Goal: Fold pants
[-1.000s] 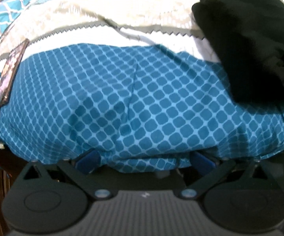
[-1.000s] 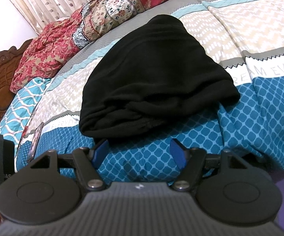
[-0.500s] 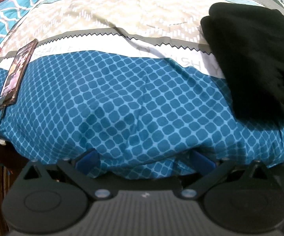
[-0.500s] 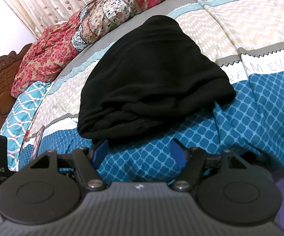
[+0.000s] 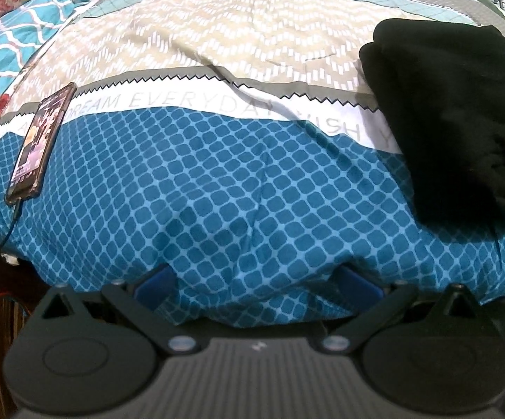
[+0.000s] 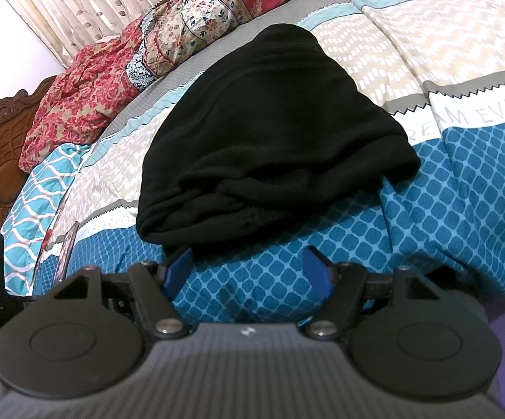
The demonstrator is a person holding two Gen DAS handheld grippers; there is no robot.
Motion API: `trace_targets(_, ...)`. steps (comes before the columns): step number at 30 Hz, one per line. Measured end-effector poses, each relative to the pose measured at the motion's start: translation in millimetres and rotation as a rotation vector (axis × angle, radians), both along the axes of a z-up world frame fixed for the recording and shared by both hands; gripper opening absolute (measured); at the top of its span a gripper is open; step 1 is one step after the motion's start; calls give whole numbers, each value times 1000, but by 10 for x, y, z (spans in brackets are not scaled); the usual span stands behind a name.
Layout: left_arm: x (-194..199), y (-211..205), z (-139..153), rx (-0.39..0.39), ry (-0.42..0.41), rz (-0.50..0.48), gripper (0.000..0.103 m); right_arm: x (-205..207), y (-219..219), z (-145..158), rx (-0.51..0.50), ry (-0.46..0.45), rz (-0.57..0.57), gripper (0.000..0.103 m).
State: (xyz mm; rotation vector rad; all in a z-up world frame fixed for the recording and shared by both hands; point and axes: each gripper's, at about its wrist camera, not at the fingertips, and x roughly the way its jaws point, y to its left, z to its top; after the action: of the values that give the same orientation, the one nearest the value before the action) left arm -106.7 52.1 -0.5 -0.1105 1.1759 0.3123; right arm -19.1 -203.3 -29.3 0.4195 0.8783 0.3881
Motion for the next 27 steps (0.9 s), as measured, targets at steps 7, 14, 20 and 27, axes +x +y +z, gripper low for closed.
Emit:
trace_targets(7,19,-73,8,20,-1,-12,103,2,-18,-13,4,-3,-1,72)
trace_targets(14,77,-116,21,34,-2,-26,103,4,-54,-28,14,-5,-4,72)
trace_targets(20,165,-139,42,38,-6,-42,103,2,-128,3,30,-25,-8,76)
trace_targets(27,334,-157,169,-19,-57,-71,103,60,-270,144,46,-89,-28,79)
